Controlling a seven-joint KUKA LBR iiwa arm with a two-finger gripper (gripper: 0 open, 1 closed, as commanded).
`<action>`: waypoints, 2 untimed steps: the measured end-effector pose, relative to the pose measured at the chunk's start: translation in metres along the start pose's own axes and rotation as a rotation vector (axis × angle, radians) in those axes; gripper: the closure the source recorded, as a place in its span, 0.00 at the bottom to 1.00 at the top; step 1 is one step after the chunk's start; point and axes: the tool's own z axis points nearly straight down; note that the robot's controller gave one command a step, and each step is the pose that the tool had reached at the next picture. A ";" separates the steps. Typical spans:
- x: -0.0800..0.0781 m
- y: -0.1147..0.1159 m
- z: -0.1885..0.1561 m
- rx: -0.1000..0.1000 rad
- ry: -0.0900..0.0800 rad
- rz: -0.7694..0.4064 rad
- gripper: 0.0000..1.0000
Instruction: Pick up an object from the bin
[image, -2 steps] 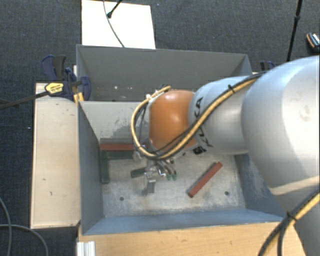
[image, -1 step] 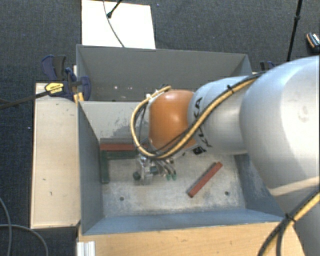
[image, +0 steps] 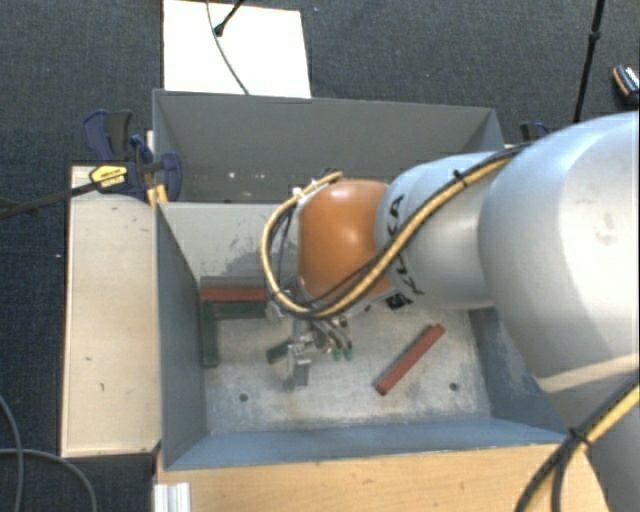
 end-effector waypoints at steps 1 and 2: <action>0.000 0.000 0.000 0.000 0.000 0.005 1.00; -0.014 -0.035 -0.149 0.000 -0.014 0.059 1.00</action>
Offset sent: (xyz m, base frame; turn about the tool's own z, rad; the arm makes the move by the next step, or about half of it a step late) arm 0.0000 0.0000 0.0000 0.0000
